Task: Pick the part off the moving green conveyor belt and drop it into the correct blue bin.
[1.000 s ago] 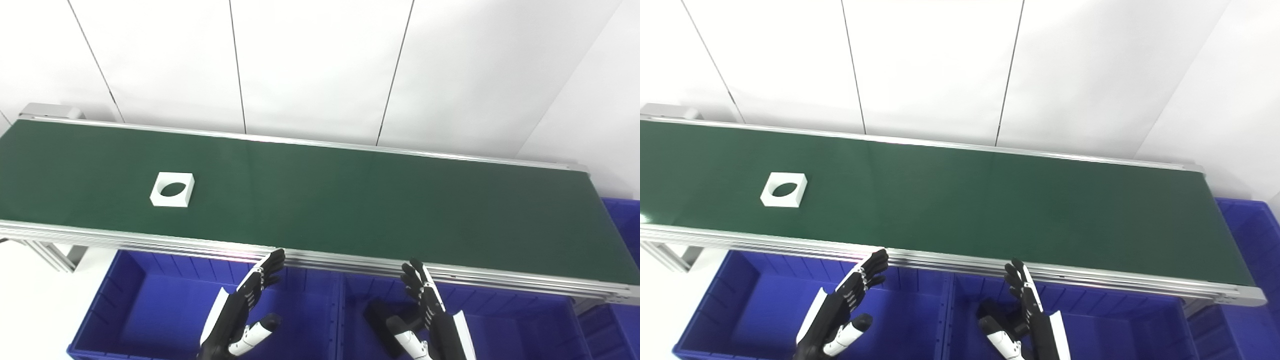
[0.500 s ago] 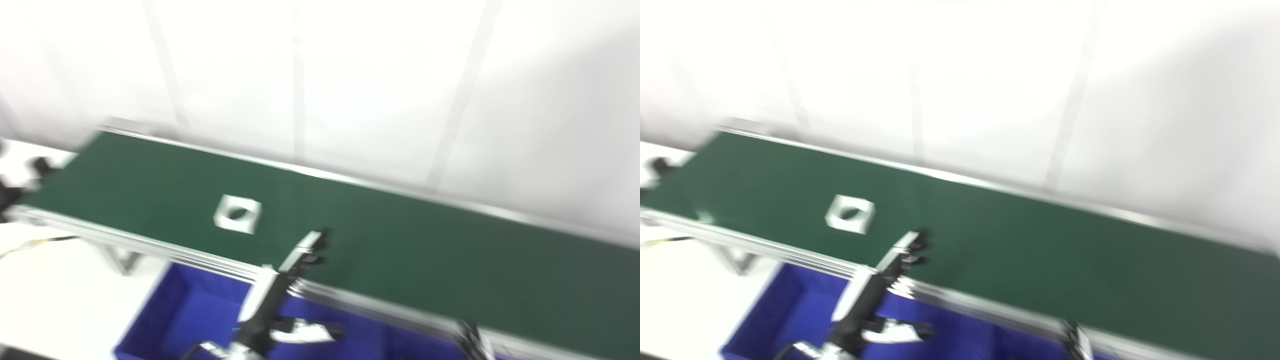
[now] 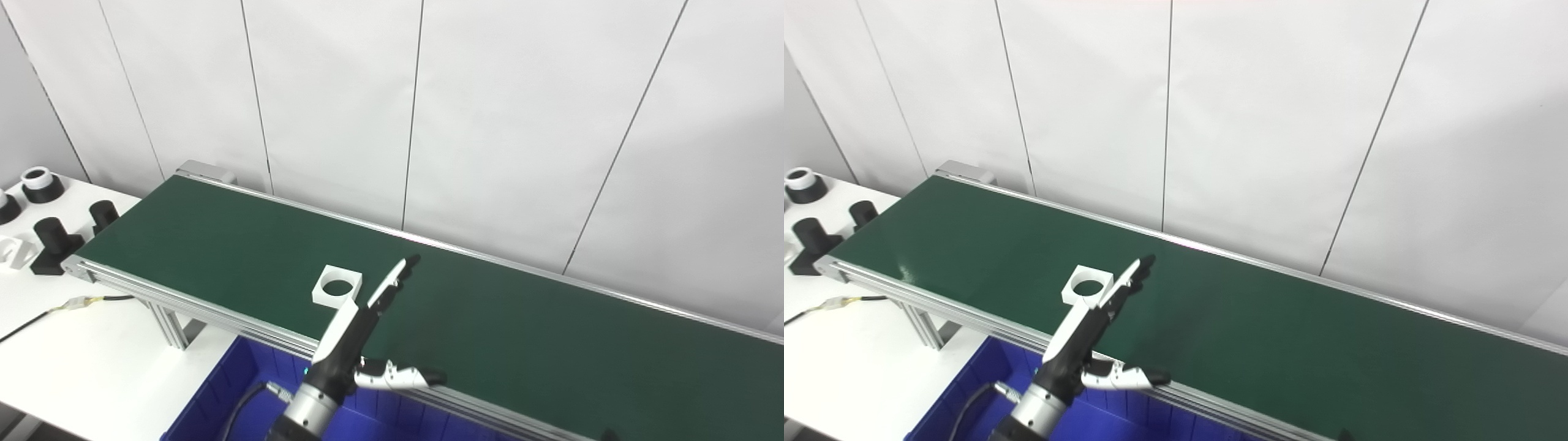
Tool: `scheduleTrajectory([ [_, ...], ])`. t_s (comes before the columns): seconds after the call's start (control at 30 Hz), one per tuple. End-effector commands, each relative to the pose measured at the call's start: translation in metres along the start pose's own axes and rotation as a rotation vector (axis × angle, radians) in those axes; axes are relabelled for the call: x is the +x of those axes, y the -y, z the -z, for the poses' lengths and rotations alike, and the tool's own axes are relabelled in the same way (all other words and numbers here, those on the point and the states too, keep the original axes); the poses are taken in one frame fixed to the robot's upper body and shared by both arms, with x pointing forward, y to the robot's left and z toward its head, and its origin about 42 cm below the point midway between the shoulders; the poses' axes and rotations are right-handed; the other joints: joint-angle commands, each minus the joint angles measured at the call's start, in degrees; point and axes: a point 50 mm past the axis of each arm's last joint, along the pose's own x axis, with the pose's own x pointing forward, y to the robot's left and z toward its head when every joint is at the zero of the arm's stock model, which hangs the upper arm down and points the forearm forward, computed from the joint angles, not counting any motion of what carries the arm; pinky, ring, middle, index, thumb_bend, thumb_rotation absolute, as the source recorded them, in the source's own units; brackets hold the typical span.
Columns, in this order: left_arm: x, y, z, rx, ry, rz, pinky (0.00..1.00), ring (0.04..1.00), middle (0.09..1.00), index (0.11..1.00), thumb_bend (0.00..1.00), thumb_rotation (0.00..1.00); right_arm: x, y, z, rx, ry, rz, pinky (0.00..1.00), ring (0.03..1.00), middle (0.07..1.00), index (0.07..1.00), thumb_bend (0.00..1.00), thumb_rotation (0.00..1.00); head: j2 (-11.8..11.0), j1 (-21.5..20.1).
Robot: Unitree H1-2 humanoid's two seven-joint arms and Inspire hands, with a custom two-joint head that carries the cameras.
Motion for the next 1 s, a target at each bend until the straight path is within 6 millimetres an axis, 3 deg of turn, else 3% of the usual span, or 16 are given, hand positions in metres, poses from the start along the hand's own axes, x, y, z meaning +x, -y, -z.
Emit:
scheduleTrajectory([
  [0.0, 0.015, -0.014, -0.007, 0.033, 0.039, -0.017, 0.98, 0.999, 1.0, 0.99, 0.78, 0.49, 0.008, 0.0, -0.011, 0.013, 0.1, 0.006, 1.0, 1.0, 1.0, 1.0, 0.5, 0.83, 0.1, 0.1],
  [0.33, 0.051, -0.053, 0.015, 0.255, -0.095, 0.009, 0.94, 0.999, 1.0, 0.995, 0.79, 0.35, 0.013, 0.0, -0.009, 0.017, 0.117, 0.026, 1.0, 0.997, 0.991, 1.0, 0.45, 0.82, 0.1, -0.7],
  [0.63, 0.079, -0.077, 0.035, 0.4, -0.17, 0.056, 0.9, 1.0, 1.0, 0.986, 0.8, 0.27, 0.015, 0.002, -0.009, 0.004, 0.126, 0.017, 1.0, 0.997, 0.994, 1.0, 0.45, 0.82, 0.2, -1.2],
  [0.87, 0.098, -0.084, 0.052, 0.499, -0.239, 0.088, 0.86, 0.975, 1.0, 0.968, 0.82, 0.23, 0.013, 0.003, -0.009, 0.003, 0.128, 0.027, 1.0, 0.984, 0.98, 1.0, 0.47, 0.8, 0.7, -1.9],
  [0.97, 0.105, -0.084, 0.06, 0.525, -0.255, 0.109, 0.88, 0.975, 1.0, 0.961, 0.83, 0.19, 0.012, 0.003, -0.01, 0.004, 0.128, 0.031, 1.0, 0.987, 0.972, 1.0, 0.52, 0.81, 0.8, -1.9],
])
